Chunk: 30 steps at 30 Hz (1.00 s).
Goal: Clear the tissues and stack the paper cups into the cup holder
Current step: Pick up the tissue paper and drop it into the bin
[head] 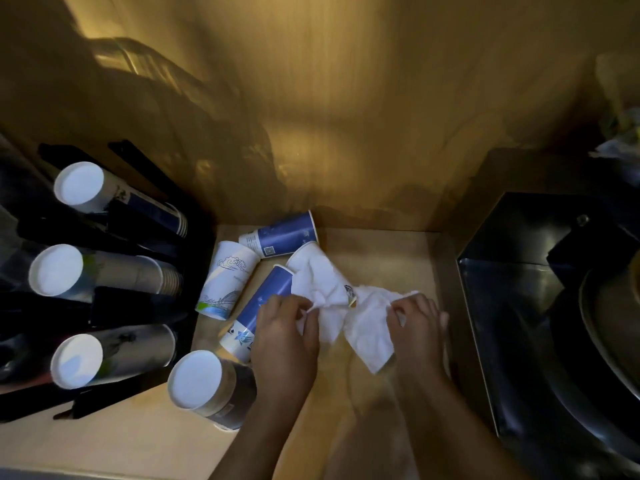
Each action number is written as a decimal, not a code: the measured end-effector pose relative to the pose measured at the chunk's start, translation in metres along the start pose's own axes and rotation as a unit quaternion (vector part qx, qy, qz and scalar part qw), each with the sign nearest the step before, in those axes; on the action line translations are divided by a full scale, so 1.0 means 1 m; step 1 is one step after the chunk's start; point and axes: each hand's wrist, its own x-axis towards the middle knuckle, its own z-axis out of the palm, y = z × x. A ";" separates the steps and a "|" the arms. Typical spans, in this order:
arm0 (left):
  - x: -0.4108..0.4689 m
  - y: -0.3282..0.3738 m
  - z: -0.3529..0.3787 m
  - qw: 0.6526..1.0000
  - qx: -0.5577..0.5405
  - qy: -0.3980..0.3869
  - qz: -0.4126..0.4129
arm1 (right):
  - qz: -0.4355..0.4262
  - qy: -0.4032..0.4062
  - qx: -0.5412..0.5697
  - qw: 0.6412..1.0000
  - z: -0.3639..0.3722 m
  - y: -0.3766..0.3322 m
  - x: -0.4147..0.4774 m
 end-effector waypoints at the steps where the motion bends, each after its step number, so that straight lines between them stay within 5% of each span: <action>1: 0.004 0.008 -0.011 0.999 -0.027 0.019 0.000 | -0.006 0.015 0.019 1.000 -0.008 -0.008 0.005; 12: 0.019 -0.001 -0.147 0.975 -0.053 0.216 0.007 | -0.169 0.141 0.162 0.962 -0.060 -0.158 0.008; 21: -0.049 -0.096 -0.276 0.922 -0.024 0.368 -0.115 | -0.335 0.120 0.258 0.899 -0.048 -0.299 -0.091; 30: -0.155 -0.194 -0.365 0.850 0.003 0.458 -0.262 | -0.466 0.011 0.311 0.829 0.008 -0.386 -0.213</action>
